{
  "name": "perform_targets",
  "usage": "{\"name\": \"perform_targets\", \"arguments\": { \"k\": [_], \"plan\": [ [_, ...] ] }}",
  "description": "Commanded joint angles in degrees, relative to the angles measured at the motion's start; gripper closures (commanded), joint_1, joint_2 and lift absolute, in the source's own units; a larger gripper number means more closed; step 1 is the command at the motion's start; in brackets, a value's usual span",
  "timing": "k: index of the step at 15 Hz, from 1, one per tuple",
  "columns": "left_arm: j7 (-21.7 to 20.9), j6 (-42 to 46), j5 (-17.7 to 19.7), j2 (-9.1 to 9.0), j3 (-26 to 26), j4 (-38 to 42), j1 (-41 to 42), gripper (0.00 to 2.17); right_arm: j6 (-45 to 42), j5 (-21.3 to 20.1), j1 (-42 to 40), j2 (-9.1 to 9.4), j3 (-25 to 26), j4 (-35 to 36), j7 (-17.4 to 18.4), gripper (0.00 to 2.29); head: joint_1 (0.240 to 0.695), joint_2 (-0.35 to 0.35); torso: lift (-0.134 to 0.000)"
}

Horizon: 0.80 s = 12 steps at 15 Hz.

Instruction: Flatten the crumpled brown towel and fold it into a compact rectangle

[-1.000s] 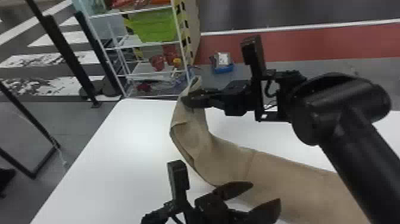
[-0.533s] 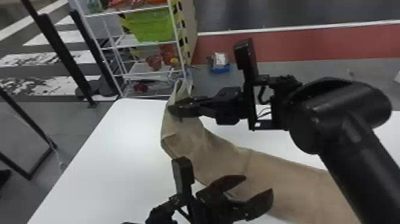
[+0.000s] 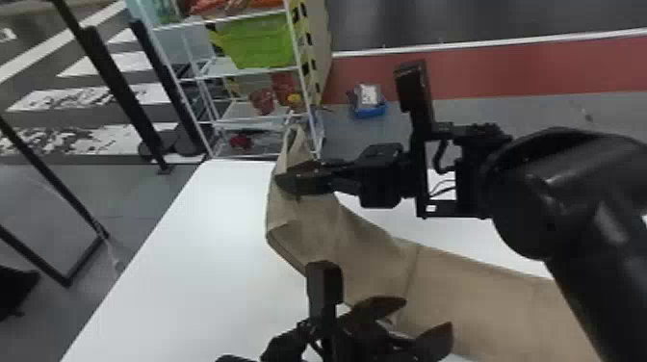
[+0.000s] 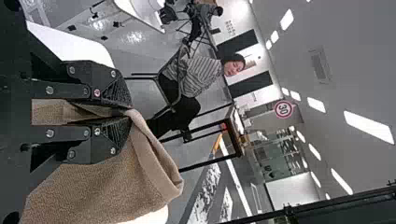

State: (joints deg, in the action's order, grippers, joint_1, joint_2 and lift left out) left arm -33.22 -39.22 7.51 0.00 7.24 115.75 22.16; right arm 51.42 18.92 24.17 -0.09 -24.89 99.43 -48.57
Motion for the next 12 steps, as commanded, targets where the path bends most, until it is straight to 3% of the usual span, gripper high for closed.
{"name": "perform_targets", "arguments": {
  "k": [1, 4, 12],
  "plan": [
    [1.1, 0.4, -1.3, -0.15, -0.2, 0.0, 0.0, 0.09, 1.6, 1.0, -0.8, 0.14, 0.5, 2.2, 0.0, 0.98, 0.695, 0.236, -0.124],
    [3.0, 1.1, -2.9, -0.15, -0.4, 0.4, 0.0, 0.09, 4.6, 3.1, -1.6, 0.14, 1.8, 5.0, -0.6, 0.98, 0.695, 0.250, -0.124],
    [2.5, 1.1, -2.8, -0.15, -3.0, 0.7, 0.4, 0.09, 7.6, 6.3, -5.2, 0.14, 7.7, 10.5, -1.4, 0.98, 0.695, 0.263, -0.124]
  ]
}}
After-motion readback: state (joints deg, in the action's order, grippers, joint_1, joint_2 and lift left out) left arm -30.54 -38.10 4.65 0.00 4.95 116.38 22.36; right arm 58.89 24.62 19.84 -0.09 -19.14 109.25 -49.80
